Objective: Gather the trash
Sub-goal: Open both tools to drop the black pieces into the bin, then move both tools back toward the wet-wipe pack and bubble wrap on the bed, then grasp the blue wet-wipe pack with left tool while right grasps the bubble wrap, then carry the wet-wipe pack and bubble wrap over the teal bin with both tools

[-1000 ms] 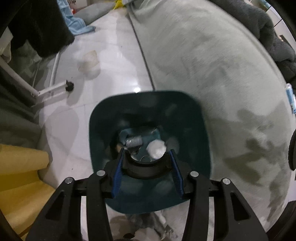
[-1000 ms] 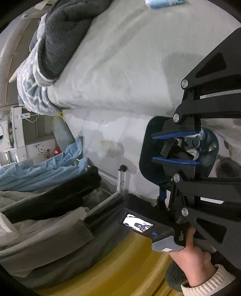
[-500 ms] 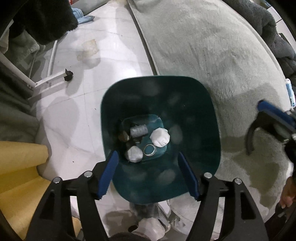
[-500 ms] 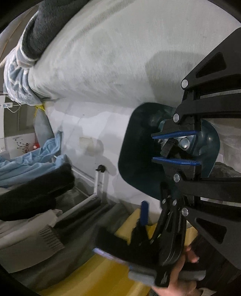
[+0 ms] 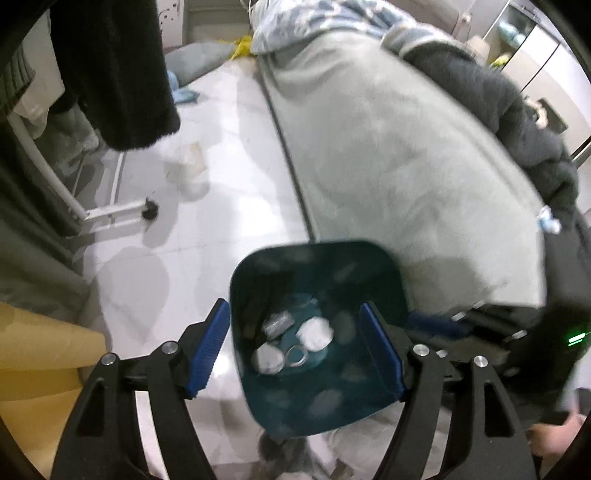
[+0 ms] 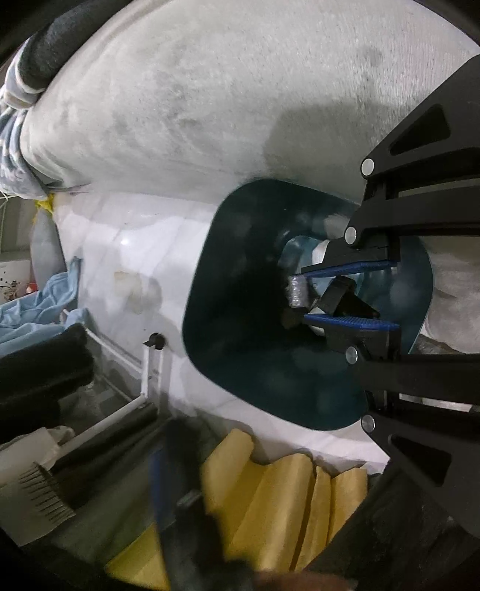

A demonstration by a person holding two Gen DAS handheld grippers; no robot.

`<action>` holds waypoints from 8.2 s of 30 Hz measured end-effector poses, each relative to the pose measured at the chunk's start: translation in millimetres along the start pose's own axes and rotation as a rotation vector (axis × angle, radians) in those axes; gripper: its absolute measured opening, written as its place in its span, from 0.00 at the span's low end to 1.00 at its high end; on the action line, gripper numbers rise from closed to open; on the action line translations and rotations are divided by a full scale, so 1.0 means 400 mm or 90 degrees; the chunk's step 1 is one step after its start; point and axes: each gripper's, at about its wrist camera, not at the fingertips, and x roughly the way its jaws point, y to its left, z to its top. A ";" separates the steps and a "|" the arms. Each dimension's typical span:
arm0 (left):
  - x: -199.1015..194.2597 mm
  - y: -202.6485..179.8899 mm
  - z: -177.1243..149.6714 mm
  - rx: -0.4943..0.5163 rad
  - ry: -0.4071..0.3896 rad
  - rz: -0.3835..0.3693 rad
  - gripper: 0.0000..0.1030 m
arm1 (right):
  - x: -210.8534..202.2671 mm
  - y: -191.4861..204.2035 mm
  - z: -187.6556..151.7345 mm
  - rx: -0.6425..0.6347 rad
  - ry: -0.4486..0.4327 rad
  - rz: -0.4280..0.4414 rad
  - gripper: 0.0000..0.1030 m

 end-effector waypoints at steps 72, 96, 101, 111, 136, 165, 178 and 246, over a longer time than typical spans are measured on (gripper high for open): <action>-0.293 -0.570 0.087 0.198 -0.384 -0.036 0.97 | -0.578 -0.491 -0.202 0.248 -0.345 -0.242 0.97; -0.078 -0.790 0.073 0.321 -0.274 -0.151 0.97 | -0.614 -0.731 -0.344 0.356 -0.356 -0.246 0.97; -0.019 -0.808 0.079 0.326 -0.251 -0.161 0.97 | -0.608 -0.778 -0.367 0.370 -0.358 -0.253 0.97; 0.072 -0.862 0.088 0.411 -0.230 -0.201 0.97 | -0.556 -0.848 -0.406 0.401 -0.340 -0.255 0.97; 0.226 -0.985 0.075 0.487 -0.164 -0.235 0.96 | -0.462 -0.874 -0.328 0.378 -0.296 -0.223 0.39; 0.119 -0.934 0.084 0.359 -0.171 -0.133 0.73 | -0.616 -0.747 -0.405 0.367 -0.338 -0.176 0.39; -0.004 -0.762 0.049 0.240 -0.195 -0.058 0.73 | -0.590 -0.544 -0.377 0.287 -0.309 -0.151 0.39; 0.132 -0.048 -0.088 0.003 0.089 0.097 0.73 | -0.335 -0.038 0.010 0.028 -0.259 -0.066 0.39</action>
